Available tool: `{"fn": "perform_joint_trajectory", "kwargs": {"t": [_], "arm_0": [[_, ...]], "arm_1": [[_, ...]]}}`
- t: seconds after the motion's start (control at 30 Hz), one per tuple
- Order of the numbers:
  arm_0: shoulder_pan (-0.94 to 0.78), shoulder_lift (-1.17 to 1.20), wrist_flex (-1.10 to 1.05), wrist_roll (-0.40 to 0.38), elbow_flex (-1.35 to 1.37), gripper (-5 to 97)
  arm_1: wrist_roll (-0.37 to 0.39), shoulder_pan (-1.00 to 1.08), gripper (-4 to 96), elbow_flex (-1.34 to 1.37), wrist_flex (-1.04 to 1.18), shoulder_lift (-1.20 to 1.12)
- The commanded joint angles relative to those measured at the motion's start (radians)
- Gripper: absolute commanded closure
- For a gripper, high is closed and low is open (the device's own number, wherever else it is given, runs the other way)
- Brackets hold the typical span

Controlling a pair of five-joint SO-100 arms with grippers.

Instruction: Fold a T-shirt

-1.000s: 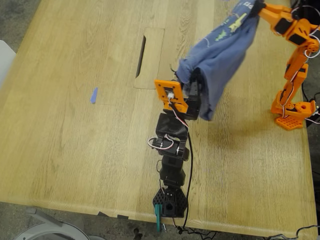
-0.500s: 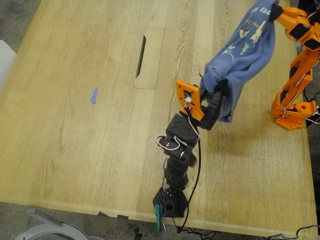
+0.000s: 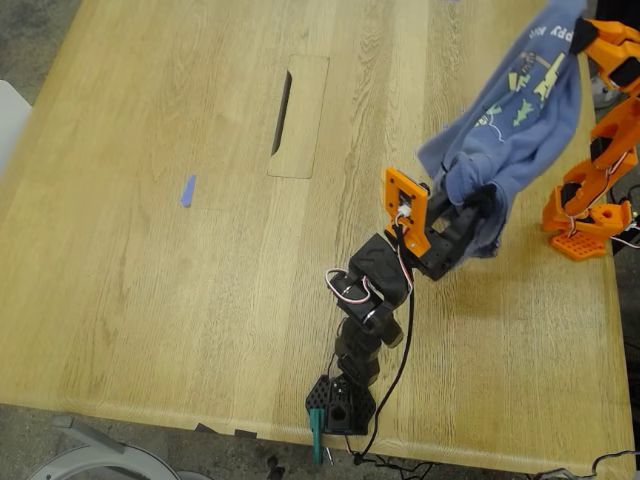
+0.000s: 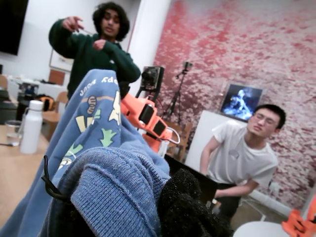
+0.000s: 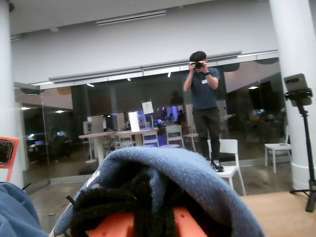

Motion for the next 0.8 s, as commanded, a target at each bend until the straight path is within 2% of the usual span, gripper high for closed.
{"fn": "perform_joint_trajectory", "kwargs": {"t": [0.0, 0.2, 0.3, 0.43, 0.77], "arm_0": [[-0.009, 0.064, -0.023, 0.002, 0.002, 92], [-0.014, 0.117, -0.002, 0.011, 0.04, 92], [-0.006, 0.138, 0.031, 0.012, 0.043, 92], [-0.109, 0.167, 0.054, 0.005, 0.046, 92], [-0.316, 0.199, 0.077, -0.012, 0.052, 92]], "arm_1": [[0.011, 0.035, 91.3, 0.011, -0.023, 0.02], [0.009, 0.051, 91.3, 0.034, -0.057, 0.038], [0.037, 0.176, 91.3, 0.025, -0.092, 0.041], [0.083, 0.287, 91.3, -0.005, -0.083, 0.043], [0.114, 0.463, 91.3, -0.002, -0.041, 0.064]]}}
